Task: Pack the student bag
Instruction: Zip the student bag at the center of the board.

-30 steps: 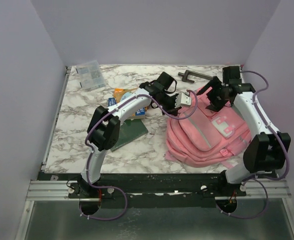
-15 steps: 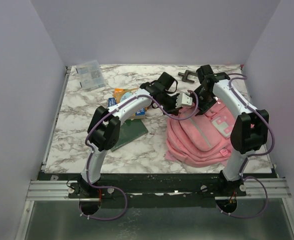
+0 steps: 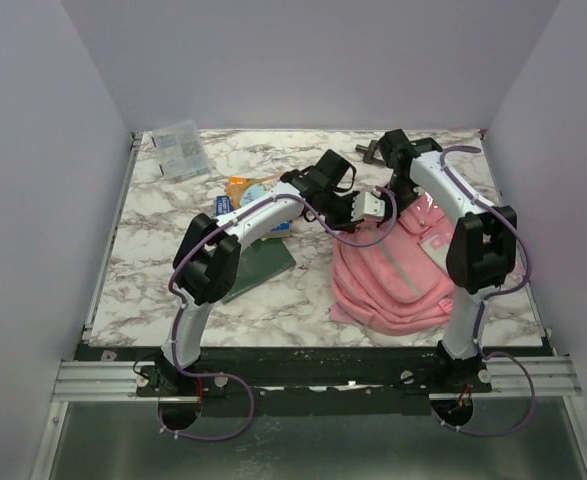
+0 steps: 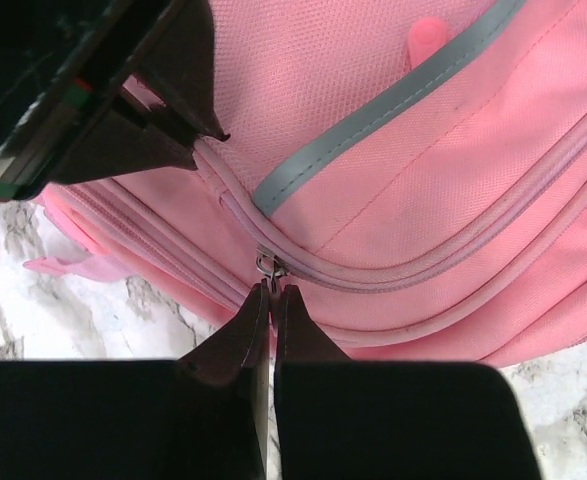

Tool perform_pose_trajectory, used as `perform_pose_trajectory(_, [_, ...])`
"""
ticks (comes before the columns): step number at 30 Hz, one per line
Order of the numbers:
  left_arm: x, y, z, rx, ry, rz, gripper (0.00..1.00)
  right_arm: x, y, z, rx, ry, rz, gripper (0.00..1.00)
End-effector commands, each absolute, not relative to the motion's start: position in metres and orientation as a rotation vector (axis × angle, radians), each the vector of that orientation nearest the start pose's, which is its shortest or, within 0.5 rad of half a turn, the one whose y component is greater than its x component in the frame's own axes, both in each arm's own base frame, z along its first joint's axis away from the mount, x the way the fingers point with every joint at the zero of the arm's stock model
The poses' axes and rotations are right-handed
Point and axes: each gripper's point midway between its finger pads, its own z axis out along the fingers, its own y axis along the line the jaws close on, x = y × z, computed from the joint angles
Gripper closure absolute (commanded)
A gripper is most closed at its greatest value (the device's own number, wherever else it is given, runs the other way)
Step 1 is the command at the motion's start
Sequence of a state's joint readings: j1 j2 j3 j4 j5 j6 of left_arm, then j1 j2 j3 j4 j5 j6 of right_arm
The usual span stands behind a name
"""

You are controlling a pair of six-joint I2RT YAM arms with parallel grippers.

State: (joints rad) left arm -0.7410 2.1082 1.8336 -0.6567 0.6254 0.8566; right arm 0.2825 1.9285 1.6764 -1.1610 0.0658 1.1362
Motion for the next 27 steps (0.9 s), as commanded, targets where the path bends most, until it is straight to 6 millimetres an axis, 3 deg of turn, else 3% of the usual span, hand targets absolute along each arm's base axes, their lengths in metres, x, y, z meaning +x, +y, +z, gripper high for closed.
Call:
perform_pose_trajectory(1, [0.327,-0.411,0.159,1.840,1.437,-0.690,1.00,0.383,0.123,0.117,1.392,2.612,-0.095,0.99])
perform_pose_trajectory(3, [0.324,-0.407,0.160,1.820,1.461,-0.691,1.00,0.393,0.111,0.129,1.435,2.509,-0.153,0.99])
perform_pose_trajectory(5, [0.320,-0.403,0.162,1.792,1.493,-0.693,1.00,0.401,0.107,0.134,1.508,2.408,-0.082,0.99])
perform_pose_trajectory(7, [0.317,-0.398,0.161,1.760,1.540,-0.695,1.00,0.404,0.108,0.133,1.620,2.315,0.108,0.99])
perform_pose_trajectory(10, [0.312,-0.393,0.160,1.677,1.614,-0.710,1.00,0.426,0.111,0.160,1.677,2.036,0.506,0.99])
perform_pose_trajectory(11, [0.310,-0.393,0.160,1.644,1.636,-0.713,1.00,0.432,0.109,0.165,1.677,1.985,0.549,0.99])
perform_pose_trajectory(14, [0.292,-0.396,0.152,1.579,1.699,-0.775,1.00,0.441,0.103,0.167,1.767,2.001,0.498,0.99])
perform_pose_trajectory(20, [0.259,-0.403,0.146,1.401,1.815,-0.868,1.00,0.455,0.128,0.159,1.914,2.030,0.616,0.99])
perform_pose_trajectory(23, [0.254,-0.410,0.136,1.282,1.874,-0.911,1.00,0.459,0.129,0.157,1.973,1.981,0.638,0.99])
perform_pose_trajectory(25, [0.261,-0.411,0.130,1.181,1.935,-0.894,1.00,0.466,0.126,0.163,1.918,1.968,0.648,0.99])
perform_pose_trajectory(27, [0.265,-0.414,0.128,1.101,1.973,-0.904,1.00,0.472,0.118,0.171,1.747,2.005,0.601,0.99])
